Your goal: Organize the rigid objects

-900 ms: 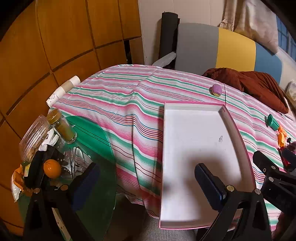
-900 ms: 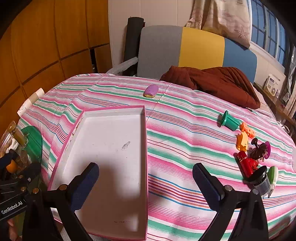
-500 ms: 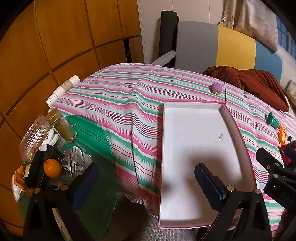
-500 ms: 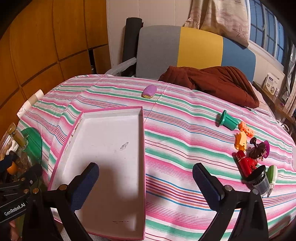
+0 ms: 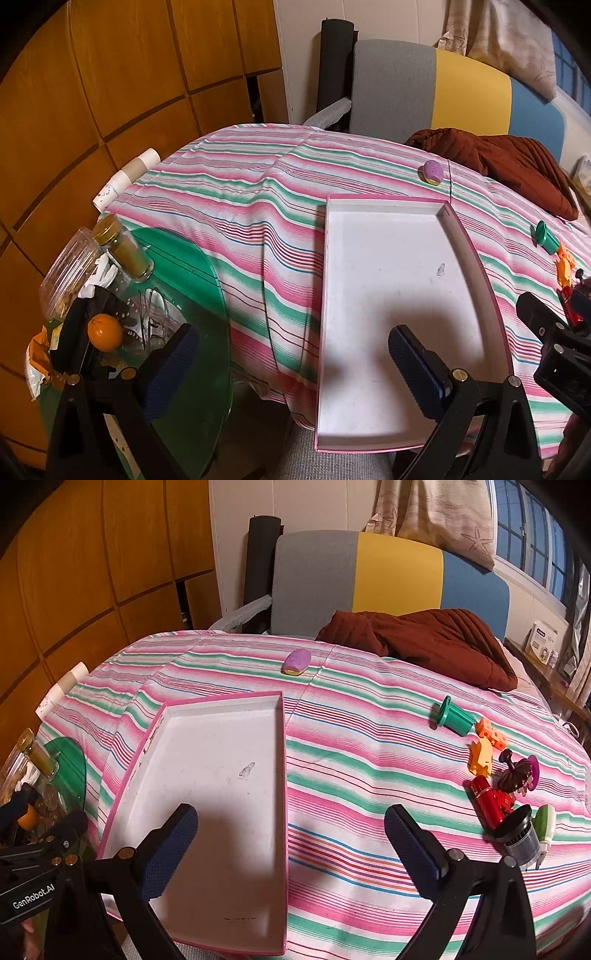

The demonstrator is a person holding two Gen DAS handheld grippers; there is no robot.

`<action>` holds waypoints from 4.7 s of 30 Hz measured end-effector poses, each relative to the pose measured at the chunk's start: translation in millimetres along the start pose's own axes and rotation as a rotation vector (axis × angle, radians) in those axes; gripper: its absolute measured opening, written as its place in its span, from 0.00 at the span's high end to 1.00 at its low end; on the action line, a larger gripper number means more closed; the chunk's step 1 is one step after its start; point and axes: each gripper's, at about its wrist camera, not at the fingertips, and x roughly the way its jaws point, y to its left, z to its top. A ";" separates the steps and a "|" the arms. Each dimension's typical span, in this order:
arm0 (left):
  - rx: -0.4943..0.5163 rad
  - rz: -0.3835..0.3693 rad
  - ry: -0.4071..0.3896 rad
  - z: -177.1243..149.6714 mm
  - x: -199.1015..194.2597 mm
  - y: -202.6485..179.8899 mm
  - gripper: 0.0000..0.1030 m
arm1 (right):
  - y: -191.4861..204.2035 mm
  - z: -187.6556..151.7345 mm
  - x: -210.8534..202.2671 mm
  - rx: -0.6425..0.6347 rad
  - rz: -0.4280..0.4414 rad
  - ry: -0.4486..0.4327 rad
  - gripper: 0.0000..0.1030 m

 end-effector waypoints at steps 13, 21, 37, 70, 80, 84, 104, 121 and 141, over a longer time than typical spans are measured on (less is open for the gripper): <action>0.014 -0.065 0.054 -5.4 5.9 -12.5 0.00 | -20.8 -4.8 -0.3 0.045 -0.014 0.002 0.00; 0.043 -0.224 0.068 -17.2 4.1 -35.6 0.00 | -54.8 -17.0 4.1 0.106 -0.052 0.029 0.00; 0.228 -0.346 0.071 -25.4 -10.5 -101.9 0.00 | -162.9 -10.7 8.8 0.281 -0.160 0.025 0.08; 0.184 -0.412 0.142 157.1 115.0 -146.8 0.00 | -242.1 108.8 199.6 0.466 -0.133 0.232 0.40; 0.214 -0.320 0.225 217.8 201.1 -202.1 0.00 | -211.9 100.0 190.1 0.331 -0.084 0.254 0.42; 0.222 -0.247 0.227 233.6 228.2 -218.3 0.00 | -195.3 92.8 184.5 0.272 -0.056 0.270 0.42; 0.286 -0.285 0.215 229.4 263.8 -238.5 0.57 | -93.1 35.3 149.8 -0.572 -0.585 0.206 0.39; 0.140 -0.453 0.091 208.7 183.1 -156.0 0.57 | -137.9 34.0 70.5 0.041 -0.088 0.077 0.26; 0.040 -0.456 0.170 91.9 141.4 -45.4 0.57 | -114.9 28.2 114.2 0.038 -0.087 0.060 0.26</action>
